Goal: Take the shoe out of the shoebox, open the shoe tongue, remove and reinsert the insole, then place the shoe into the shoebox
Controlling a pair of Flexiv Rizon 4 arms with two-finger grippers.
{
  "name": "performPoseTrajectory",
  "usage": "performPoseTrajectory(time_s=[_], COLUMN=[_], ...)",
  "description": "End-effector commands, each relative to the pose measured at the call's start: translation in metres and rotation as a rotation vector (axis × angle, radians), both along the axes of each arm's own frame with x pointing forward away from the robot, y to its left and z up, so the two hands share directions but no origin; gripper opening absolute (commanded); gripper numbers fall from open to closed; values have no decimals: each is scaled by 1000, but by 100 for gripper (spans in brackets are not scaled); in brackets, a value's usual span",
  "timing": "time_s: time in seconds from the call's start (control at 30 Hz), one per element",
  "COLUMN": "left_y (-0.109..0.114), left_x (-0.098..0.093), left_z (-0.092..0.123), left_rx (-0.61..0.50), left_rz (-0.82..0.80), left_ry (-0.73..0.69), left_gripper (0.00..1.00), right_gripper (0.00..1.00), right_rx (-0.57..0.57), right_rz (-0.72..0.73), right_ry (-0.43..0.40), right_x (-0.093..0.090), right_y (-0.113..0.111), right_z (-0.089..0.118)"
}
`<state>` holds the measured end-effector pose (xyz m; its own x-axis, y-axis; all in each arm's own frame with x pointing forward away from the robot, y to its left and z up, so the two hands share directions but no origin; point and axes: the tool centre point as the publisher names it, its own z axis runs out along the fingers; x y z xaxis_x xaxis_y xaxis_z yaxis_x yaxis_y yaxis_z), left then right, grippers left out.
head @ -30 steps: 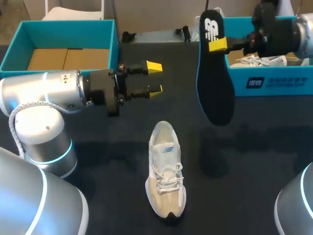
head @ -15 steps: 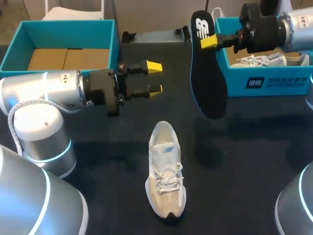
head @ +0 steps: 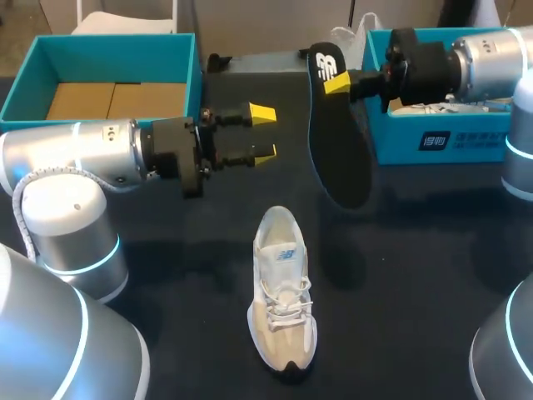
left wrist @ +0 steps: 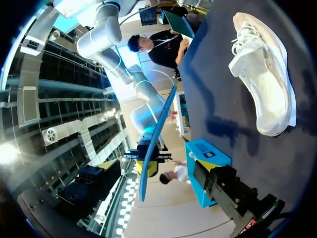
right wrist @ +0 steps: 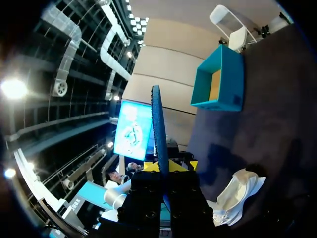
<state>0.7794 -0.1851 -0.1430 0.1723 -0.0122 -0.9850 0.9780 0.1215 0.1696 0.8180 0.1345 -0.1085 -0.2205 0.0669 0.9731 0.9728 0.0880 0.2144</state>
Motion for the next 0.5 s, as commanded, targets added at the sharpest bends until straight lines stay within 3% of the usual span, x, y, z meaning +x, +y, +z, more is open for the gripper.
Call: performPoseTrajectory(time_s=[0.03, 0.37, 0.5], left_y=[-2, -8, -11], left_x=[0, 10, 13], left_z=[-1, -6, -4], left_rx=[-1, -3, 15], left_rz=[3, 0, 18], left_ry=[-2, 14, 62], left_gripper=[100, 100, 100], right_gripper=[0, 0, 0], right_rx=[-3, -44, -79], right_rz=[3, -4, -19], right_ry=[1, 182, 203], right_x=[1, 11, 11], right_y=[1, 21, 21], right_z=[0, -12, -15])
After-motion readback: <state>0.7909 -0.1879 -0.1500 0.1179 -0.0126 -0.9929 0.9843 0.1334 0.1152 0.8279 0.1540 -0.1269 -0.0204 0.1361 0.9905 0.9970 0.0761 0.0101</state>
